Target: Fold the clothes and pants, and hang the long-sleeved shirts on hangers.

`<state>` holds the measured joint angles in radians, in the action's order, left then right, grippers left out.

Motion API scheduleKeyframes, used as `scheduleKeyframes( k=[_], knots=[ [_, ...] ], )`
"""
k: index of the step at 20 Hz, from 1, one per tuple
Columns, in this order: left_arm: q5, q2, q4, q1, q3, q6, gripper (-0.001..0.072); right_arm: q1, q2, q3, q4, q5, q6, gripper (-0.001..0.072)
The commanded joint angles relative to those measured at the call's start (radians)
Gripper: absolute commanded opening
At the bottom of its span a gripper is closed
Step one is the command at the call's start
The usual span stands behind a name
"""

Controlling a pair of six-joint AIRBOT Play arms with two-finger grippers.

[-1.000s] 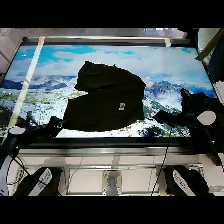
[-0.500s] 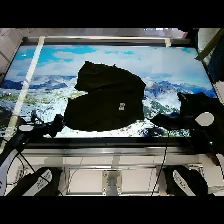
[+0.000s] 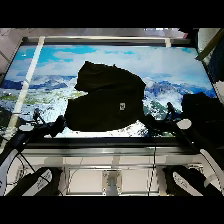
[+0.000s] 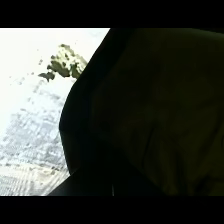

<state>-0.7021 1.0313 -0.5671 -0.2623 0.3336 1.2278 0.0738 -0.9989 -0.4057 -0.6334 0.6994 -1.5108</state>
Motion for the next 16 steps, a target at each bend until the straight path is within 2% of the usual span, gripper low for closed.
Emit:
scheduleKeyframes(
  k=[1, 4, 8, 9, 10, 11, 12, 14, 16],
  knots=[
    [-0.017, 0.0, 0.0, 0.001, 0.0, -0.039, 0.002, 0.014, -0.166, 0.012, 0.228, -0.101, 0.134, 0.053],
    [-0.017, 0.0, 0.0, 0.001, 0.0, -0.039, 0.002, 0.014, -0.258, -0.019, 0.331, -0.139, 0.227, 0.0529],
    [-0.016, 0.0, 0.0, 0.001, 0.0, -0.039, 0.002, 0.014, -0.33, -0.125, 0.341, -0.143, 0.26, 0.0516],
    [-0.016, 0.0, 0.0, 0.001, 0.0, -0.039, 0.0021, 0.014, -0.342, -0.146, 0.341, -0.143, 0.259, 0.0462],
    [-0.017, 0.0, 0.0, 0.001, 0.0, -0.039, 0.0021, 0.013, -0.348, -0.161, 0.342, -0.145, 0.254, 0.0329],
    [-0.017, 0.0, 0.0, 0.001, 0.0, -0.039, 0.002, 0.013, -0.348, -0.172, 0.341, -0.145, 0.254, 0.0105],
    [-0.017, 0.0, -0.01, 0.0, 0.006, -0.039, 0.002, 0.013, -0.347, -0.183, 0.341, -0.138, 0.256, 0.0034],
    [-0.038, -0.021, -0.087, -0.002, 0.054, -0.039, 0.0019, 0.013, -0.335, -0.216, 0.302, -0.09, 0.258, 0.003],
    [-0.122, -0.07, -0.17, -0.015, 0.142, -0.038, 0.0019, 0.013, -0.283, -0.268, 0.163, 0.008, 0.267, 0.003]
  ],
)
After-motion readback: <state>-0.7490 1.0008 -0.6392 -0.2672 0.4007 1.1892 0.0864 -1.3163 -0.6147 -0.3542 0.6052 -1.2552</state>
